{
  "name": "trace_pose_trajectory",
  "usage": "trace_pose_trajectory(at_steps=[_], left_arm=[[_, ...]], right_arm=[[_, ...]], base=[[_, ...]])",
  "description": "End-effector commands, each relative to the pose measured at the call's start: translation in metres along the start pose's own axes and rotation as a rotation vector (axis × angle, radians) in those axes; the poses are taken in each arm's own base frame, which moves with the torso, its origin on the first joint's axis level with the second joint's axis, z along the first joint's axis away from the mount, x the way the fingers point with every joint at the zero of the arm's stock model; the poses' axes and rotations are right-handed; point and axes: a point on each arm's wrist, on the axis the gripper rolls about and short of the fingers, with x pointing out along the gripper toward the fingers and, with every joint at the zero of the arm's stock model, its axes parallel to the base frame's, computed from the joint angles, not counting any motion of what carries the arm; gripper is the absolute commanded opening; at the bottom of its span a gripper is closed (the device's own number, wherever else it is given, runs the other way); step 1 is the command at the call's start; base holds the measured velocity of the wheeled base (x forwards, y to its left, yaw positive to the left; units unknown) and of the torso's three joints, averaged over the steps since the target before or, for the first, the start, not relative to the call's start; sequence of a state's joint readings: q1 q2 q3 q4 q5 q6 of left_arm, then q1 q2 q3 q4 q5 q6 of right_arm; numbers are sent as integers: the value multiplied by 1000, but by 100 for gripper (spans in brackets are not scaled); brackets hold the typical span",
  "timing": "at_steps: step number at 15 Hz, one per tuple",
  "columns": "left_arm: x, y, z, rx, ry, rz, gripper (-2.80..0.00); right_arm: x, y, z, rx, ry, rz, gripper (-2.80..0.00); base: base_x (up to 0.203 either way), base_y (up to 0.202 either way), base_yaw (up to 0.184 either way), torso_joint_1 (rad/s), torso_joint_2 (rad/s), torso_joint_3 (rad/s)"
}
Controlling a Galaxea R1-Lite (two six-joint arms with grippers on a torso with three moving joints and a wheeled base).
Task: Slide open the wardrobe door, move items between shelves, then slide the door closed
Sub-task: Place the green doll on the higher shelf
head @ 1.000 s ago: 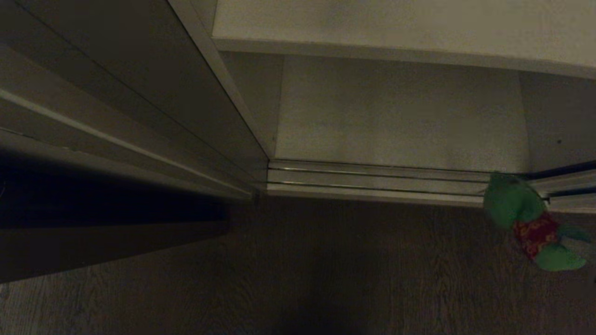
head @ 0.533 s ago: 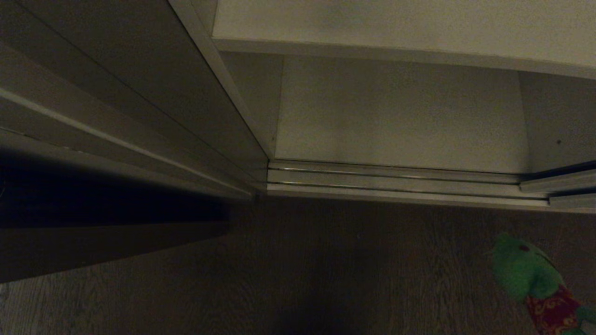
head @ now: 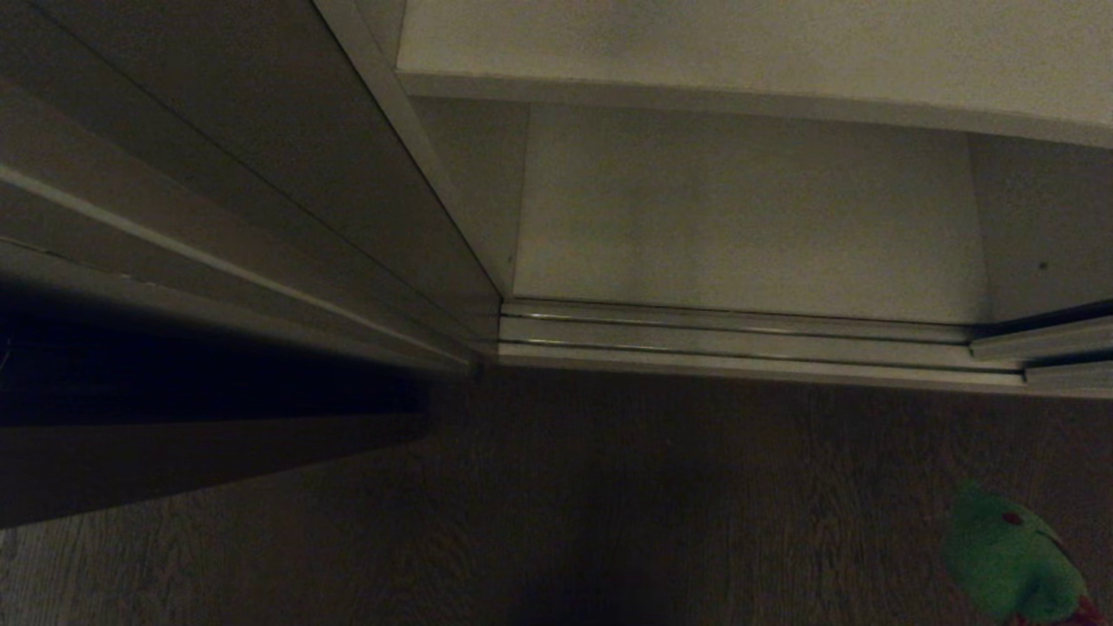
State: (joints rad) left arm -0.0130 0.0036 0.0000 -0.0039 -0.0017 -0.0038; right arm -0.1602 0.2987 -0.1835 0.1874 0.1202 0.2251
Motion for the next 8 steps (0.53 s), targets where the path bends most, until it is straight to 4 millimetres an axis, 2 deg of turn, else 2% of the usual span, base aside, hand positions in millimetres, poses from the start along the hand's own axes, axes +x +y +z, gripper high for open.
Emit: trace_pose_trajectory(at_steps=[1, 5, 8], left_arm=[[0, 0, 0, -1, -1, -1, -280], [0, 0, 0, -1, -1, 1, -280], [0, 0, 0, -1, -1, 1, -280]], right_arm=[[-5, 1, 5, 28, -54, -16, -280], [-1, -1, -3, 41, -29, -27, -280], [-4, 0, 3, 43, -48, -18, -280]], base=[[0, 0, 0, 0, 0, 0], [0, 0, 0, 0, 0, 0], [0, 0, 0, 0, 0, 0]])
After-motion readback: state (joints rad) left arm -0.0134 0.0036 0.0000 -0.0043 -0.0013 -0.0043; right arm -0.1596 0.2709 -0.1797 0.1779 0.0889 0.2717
